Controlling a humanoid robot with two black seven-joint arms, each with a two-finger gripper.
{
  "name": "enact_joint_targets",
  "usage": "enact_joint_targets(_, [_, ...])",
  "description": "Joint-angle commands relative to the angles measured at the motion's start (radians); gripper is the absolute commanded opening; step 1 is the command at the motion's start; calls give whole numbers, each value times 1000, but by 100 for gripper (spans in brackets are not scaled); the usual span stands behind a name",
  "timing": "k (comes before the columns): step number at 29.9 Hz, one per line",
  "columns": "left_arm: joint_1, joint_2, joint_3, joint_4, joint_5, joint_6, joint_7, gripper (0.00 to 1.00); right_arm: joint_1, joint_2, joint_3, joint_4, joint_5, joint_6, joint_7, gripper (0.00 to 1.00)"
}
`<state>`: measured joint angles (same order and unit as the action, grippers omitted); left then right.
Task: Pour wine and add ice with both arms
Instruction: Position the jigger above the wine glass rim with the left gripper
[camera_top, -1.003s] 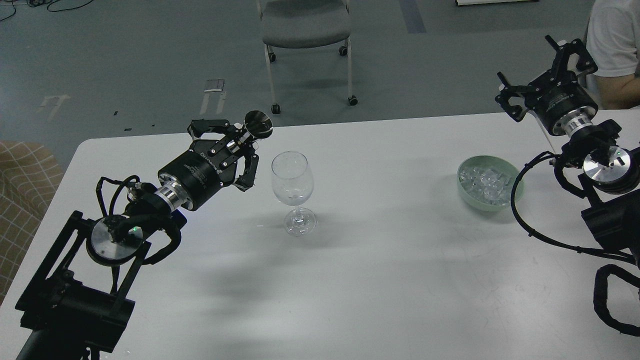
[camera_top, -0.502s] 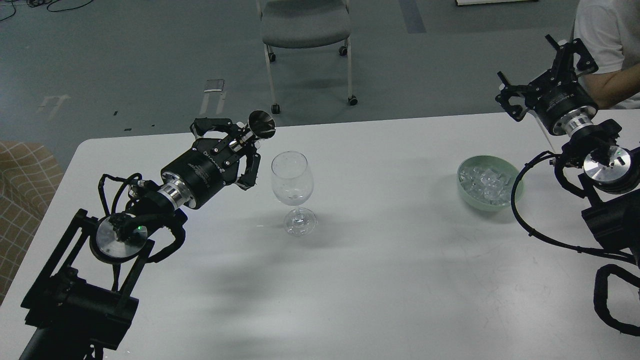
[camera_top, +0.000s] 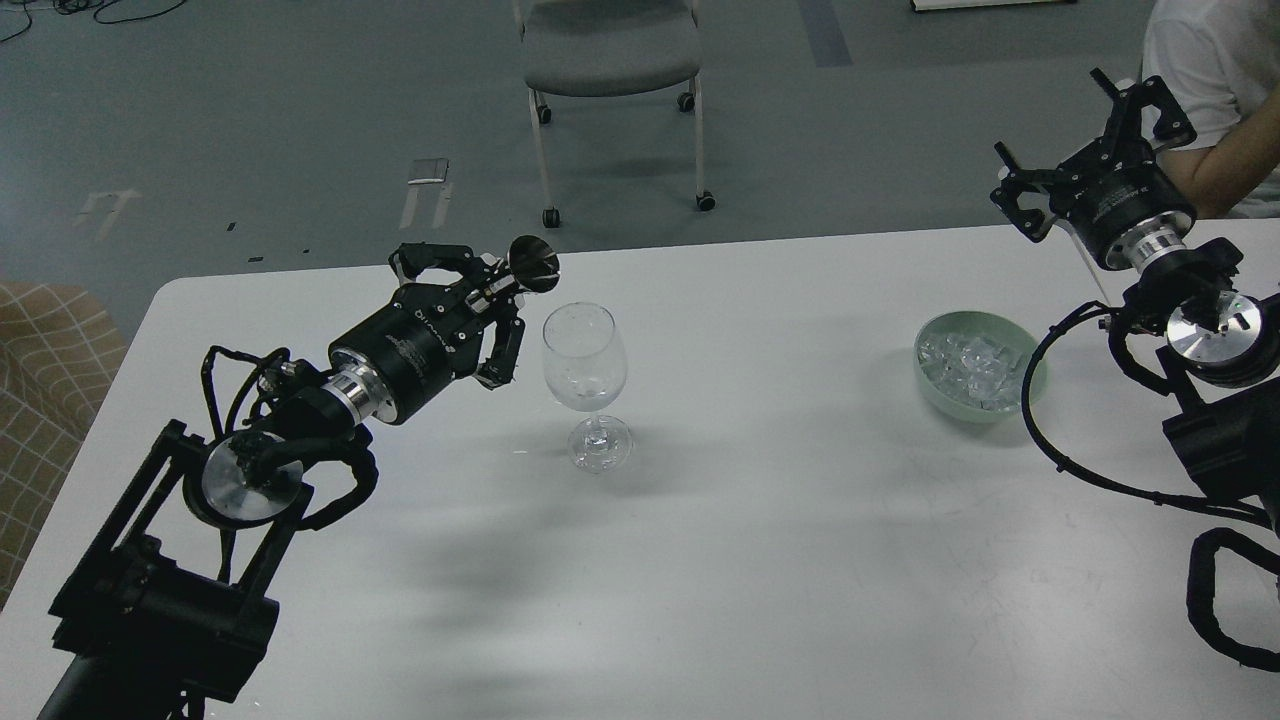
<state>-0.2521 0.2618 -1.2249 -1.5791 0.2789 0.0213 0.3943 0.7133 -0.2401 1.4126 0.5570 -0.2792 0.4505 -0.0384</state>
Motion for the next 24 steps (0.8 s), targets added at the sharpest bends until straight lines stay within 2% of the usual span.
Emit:
enact_joint_targets(1, [-1,-6,4,-1,22,0,0,12,0,-1,0,0,0,1,0,100])
enact_joint_targets(15, [-6,2,10,7,61,-1,-3,12,2,-1,2,0,2,2,0,100])
enact_joint_targets(24, [1,2,13,5,137,-49,0,12,2,-10,2,0,2,2,0,100])
